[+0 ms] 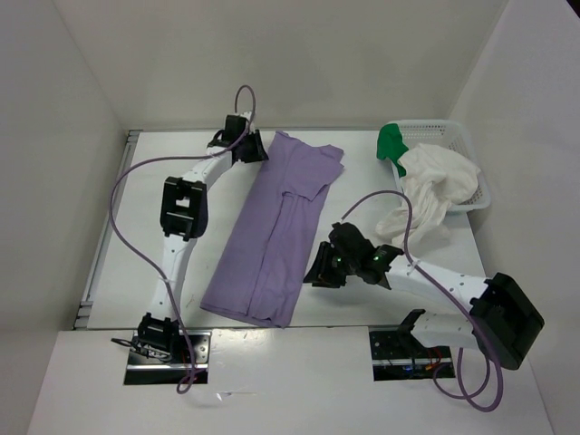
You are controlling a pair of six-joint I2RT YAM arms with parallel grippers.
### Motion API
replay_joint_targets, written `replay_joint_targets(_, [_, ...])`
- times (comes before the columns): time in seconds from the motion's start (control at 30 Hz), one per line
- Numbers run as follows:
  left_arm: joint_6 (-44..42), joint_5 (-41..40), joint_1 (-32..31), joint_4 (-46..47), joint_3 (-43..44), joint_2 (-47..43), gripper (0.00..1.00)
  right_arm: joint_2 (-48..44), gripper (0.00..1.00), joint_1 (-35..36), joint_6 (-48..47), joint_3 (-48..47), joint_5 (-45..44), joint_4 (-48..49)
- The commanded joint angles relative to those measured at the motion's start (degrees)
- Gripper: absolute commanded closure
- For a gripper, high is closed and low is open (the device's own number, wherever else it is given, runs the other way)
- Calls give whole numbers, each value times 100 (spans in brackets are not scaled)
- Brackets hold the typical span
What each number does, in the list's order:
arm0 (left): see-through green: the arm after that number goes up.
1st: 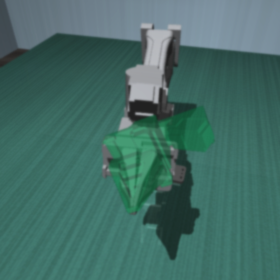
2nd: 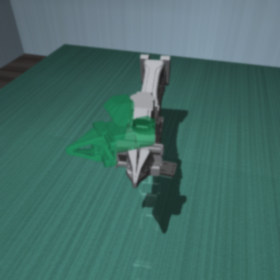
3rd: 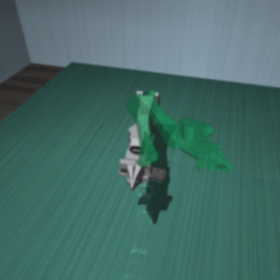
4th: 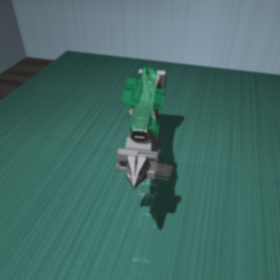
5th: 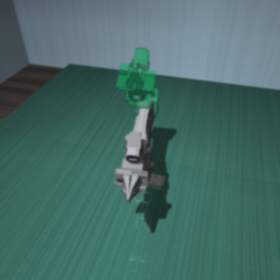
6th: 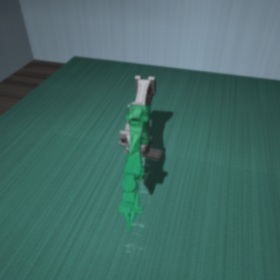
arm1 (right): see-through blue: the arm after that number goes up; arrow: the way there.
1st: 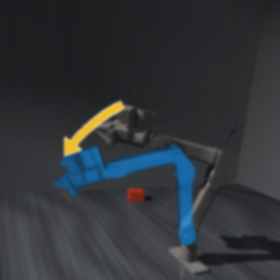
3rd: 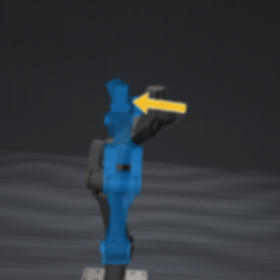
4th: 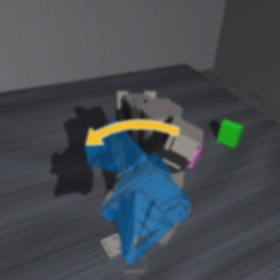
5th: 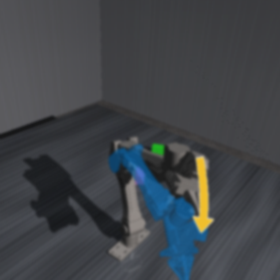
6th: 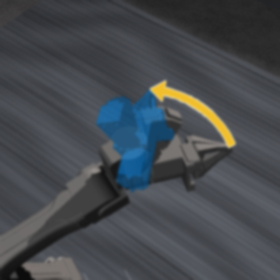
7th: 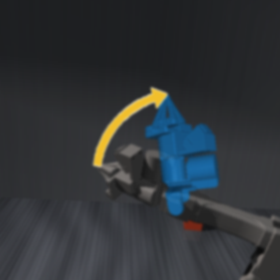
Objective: Fold and stack the t-shirts
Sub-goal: Rotate the tshirt 90 degrees
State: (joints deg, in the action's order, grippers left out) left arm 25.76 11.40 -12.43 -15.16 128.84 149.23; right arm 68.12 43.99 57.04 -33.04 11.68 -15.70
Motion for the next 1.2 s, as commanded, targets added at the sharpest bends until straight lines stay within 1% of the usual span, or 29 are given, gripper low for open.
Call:
replay_joint_targets(0.0, [-89, 441, -14, -120, 562, 422, 70, -167, 61, -48, 62, -10, 62, -143])
replay_joint_targets(0.07, [-1, 730, -66, 12, 634, 537, 78, -167, 61, -162, 62, 42, 62, -91])
replay_joint_targets(0.1, [-1, 732, -67, 13, 695, 537, 84, -115, 61, -162, 62, 43, 62, -91])
replay_joint_targets(0.17, [-53, 784, -129, 66, 696, 537, 88, -54, 59, -320, 1, 43, 62, -30])
replay_joint_targets(0.2, [-53, 785, -129, 66, 696, 537, 91, -53, 59, -373, -95, 43, 62, -29])
replay_joint_targets(0.23, [8, 715, -129, 118, 696, 476, 97, 78, 59, -486, -201, 43, 123, -29])
replay_joint_targets(0.27, [8, 532, -129, 118, 696, 476, 99, 149, 59, -540, -263, -9, 124, -29])
replay_joint_targets(0.33, [139, 399, 3, 223, 635, 292, 100, 333, 56, -593, -386, -71, 185, -29])
replay_joint_targets(0.37, [279, 398, 195, 337, 495, 169, 100, 447, 55, -593, -517, -124, 185, -29])
replay_joint_targets(0.4, [359, 398, 197, 338, 389, 168, 100, 448, 55, -593, -579, -194, 185, -29])
replay_joint_targets(0.43, [412, 337, 405, 399, 301, 55, 100, 570, 55, -593, -580, -194, 185, -29])
replay_joint_targets(0.5, [535, 214, 617, 400, 160, -85, 100, 685, 54, -593, -720, -326, 185, -29])
replay_joint_targets(0.53, [535, 214, 784, 400, -23, -148, 100, 746, 54, -593, -720, -326, 185, -29])
replay_joint_targets(0.6, [605, -31, 917, 460, -261, -367, 100, 940, 54, -593, -843, -457, 185, 32])
replay_joint_targets(0.67, [781, -172, 1084, 645, -716, -552, 100, 1159, 54, -646, -930, -624, 238, 32])
replay_joint_targets(0.7, [973, -225, 1137, 646, -798, -614, 100, 1230, 54, -646, -1001, -686, 316, 32])
replay_joint_targets(0.77, [1115, -113, 1242, 646, -868, -676, 99, 1414, 49, -646, -1071, -818, 369, -29])
replay_joint_targets(0.8, [1116, 36, 1303, 898, -1113, -789, 93, 1415, 48, -646, -1072, -818, 370, -29])
replay_joint_targets(0.83, [1116, 168, 1304, 979, -1280, -860, 82, 1493, 46, -646, -1133, -818, 370, 58])
replay_joint_targets(0.87, [1037, 170, 1304, 1032, -1456, -947, 69, 1494, 42, -646, -1133, -818, 431, 128])
replay_joint_targets(0.9, [1036, 170, 1304, 1145, -1640, -1183, 44, 1607, 42, -646, -1133, -818, 484, 216])
replay_joint_targets(0.93, [976, 239, 1304, 1147, -2051, -1333, 35, 1660, 41, -646, -1133, -871, 554, 382])
replay_joint_targets(1.0, [835, 240, 1357, 1295, -2589, -1974, 23, 1862, 41, -646, -1133, -949, 773, 437])
replay_joint_targets(1.03, [834, 240, 1357, 1374, -2974, -2264, 21, 1863, 41, -646, -1133, -950, 844, 498])
replay_joint_targets(1.07, [834, 75, 1357, 1375, -3770, -2841, 19, 1915, 41, -646, -1133, -950, 914, 550])
replay_joint_targets(1.13, [904, 20, 1357, 1428, -4574, -3424, 17, 1846, 41, -594, -1133, -898, 967, 612])
replay_joint_targets(1.17, [1009, 81, 1357, 1376, -4952, -3940, 17, 1846, 41, -593, -1212, -819, 967, 665])
